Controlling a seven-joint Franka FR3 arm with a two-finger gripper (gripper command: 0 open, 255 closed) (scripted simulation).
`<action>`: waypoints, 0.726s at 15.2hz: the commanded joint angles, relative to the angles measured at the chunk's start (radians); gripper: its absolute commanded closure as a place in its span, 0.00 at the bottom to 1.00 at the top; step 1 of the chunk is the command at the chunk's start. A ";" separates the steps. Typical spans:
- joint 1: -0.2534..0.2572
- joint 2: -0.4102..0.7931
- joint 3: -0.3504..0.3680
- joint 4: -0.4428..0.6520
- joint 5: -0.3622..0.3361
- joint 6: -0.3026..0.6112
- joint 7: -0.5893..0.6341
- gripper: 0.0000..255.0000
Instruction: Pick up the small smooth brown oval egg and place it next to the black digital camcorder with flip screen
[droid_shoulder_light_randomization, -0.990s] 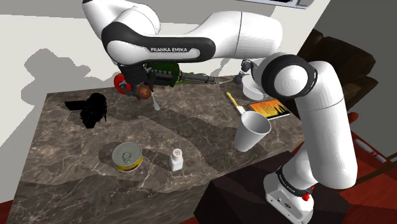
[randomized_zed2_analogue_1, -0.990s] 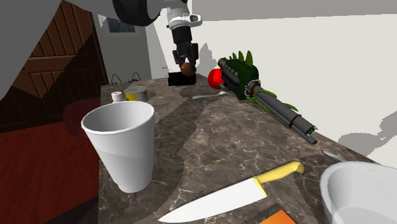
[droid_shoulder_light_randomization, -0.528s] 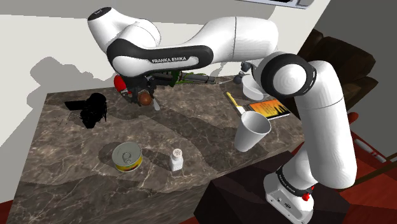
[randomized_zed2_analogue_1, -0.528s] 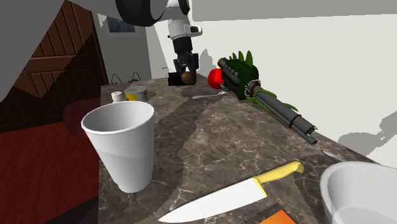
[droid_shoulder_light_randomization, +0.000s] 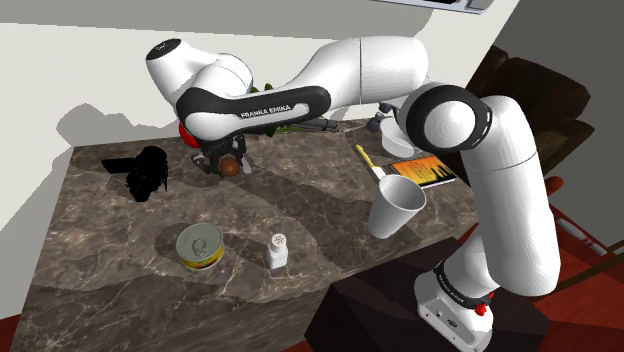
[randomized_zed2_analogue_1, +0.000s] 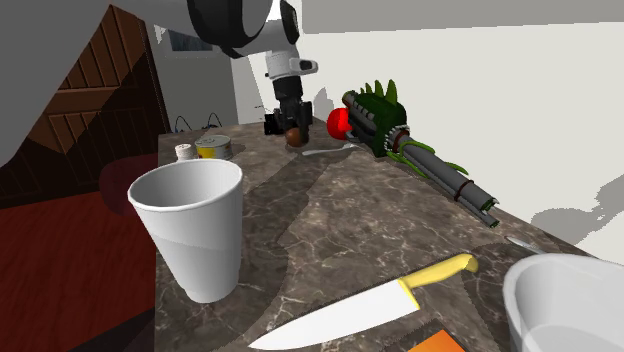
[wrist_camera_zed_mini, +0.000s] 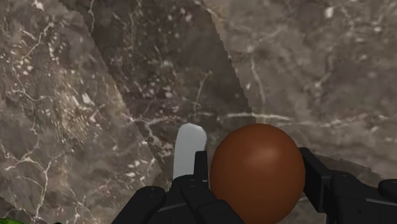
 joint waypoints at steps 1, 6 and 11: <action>-0.001 0.008 -0.002 -0.013 -0.004 0.020 0.007 1.00; -0.002 0.012 -0.003 -0.020 -0.005 0.029 0.010 1.00; -0.002 0.012 -0.003 -0.020 -0.005 0.029 0.010 0.00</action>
